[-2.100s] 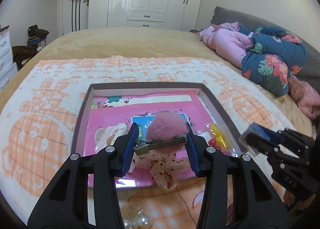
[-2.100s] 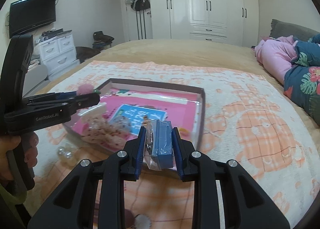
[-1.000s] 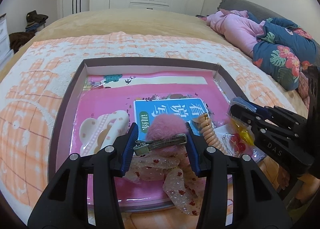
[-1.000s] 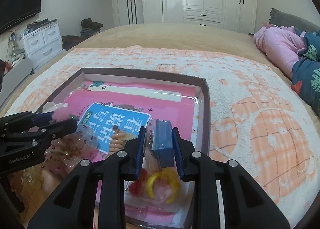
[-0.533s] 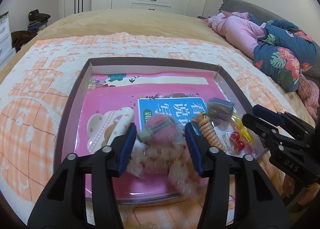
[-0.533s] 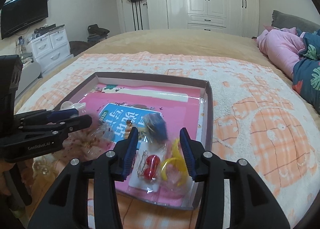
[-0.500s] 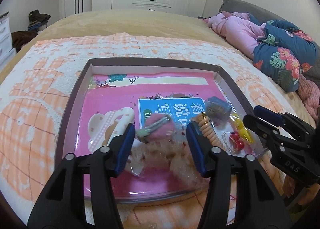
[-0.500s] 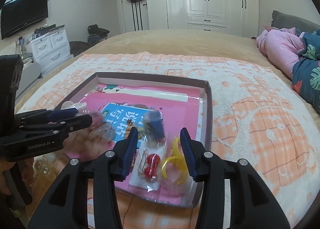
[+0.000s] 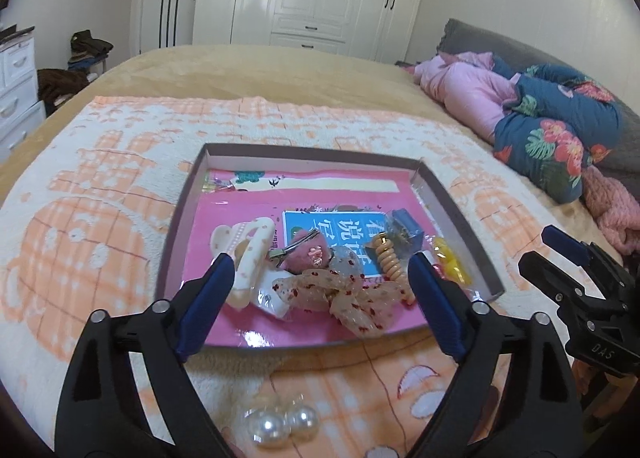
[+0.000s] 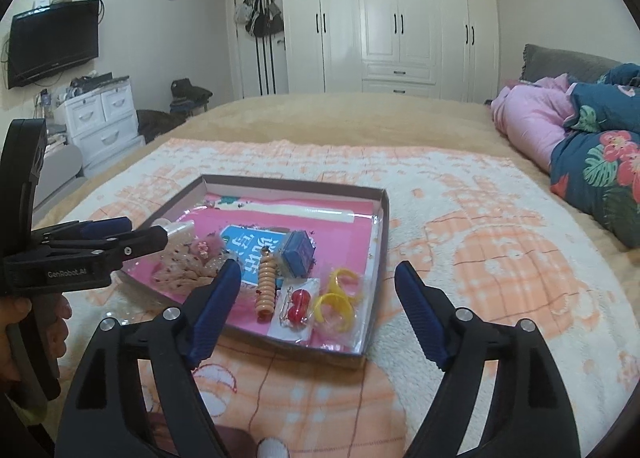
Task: Organize jewelry
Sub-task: 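Withdraw both tools from the box toward the pearl bag and maroon clip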
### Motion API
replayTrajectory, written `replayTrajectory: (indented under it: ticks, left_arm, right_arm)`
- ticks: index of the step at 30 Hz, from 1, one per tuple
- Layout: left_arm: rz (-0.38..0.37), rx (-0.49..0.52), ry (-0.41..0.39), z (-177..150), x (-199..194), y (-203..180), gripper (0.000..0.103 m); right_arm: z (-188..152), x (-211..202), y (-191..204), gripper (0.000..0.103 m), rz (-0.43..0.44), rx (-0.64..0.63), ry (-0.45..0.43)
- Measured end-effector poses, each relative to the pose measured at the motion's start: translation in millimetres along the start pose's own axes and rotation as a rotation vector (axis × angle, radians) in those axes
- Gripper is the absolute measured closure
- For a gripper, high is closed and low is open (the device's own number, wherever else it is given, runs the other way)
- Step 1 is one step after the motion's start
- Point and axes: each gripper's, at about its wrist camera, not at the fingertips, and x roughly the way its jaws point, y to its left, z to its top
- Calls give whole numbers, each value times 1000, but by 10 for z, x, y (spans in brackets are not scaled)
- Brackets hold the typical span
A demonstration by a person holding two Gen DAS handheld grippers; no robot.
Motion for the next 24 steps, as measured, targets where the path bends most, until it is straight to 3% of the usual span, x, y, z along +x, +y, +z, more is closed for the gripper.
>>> replayTrajectory:
  ticks: [5,24]
  left_arm:
    - [10,-10,-39,-56,-259,-3,11]
    - [86,-30,-59,-493,-771,226,11]
  right_arm:
    - [-18,-218,36,18,11,-6,-31]
    - [-380,-630,344,15,42,-110,-21]
